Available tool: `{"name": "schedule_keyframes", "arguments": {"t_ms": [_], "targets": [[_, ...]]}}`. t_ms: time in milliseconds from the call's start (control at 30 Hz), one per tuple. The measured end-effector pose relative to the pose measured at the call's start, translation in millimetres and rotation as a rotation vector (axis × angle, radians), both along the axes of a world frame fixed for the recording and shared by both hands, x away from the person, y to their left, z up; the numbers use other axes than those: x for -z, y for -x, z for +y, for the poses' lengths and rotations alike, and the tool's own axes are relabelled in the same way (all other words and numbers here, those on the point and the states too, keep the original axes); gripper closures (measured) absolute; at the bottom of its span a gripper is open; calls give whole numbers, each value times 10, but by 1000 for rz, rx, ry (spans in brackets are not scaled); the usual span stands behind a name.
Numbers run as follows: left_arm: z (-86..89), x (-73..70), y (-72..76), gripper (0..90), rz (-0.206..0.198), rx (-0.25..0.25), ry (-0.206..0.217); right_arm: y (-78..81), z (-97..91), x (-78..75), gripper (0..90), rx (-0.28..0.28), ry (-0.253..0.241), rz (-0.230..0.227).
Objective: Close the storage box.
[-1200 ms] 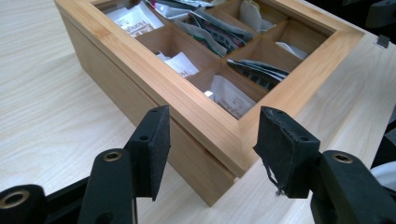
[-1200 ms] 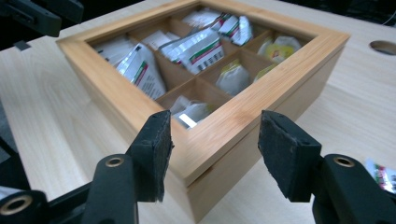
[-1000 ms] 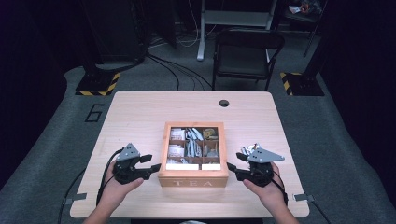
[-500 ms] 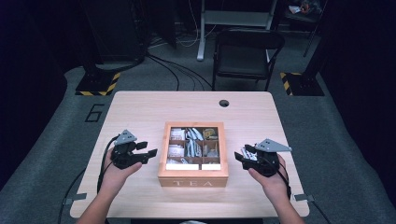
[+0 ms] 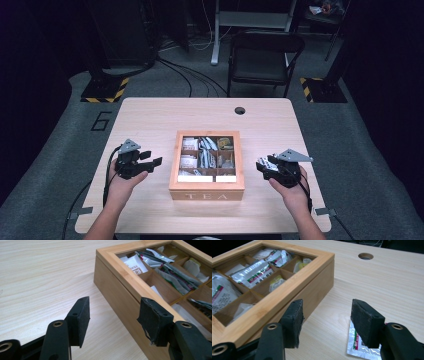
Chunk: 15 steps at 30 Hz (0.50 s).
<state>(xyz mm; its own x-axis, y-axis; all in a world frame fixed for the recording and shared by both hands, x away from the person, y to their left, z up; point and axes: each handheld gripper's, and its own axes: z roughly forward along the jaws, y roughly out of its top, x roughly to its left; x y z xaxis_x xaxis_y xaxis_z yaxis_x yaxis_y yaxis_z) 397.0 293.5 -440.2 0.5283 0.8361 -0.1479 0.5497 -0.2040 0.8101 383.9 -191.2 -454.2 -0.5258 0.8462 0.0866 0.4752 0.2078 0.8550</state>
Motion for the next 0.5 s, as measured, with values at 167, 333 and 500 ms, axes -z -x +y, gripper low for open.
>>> {"name": "schedule_keyframes", "arguments": {"t_ms": [167,333,500], "targets": [[44,105,10,419,15,-3,-14,-14,-47,110,427,24,3,6],[85,162,11,414,19,-18,-5,-9,-62,191,426,23,34,8],[127,249,9,410,23,-18,-18,-17,-44,274,426,17,64,11]]}}
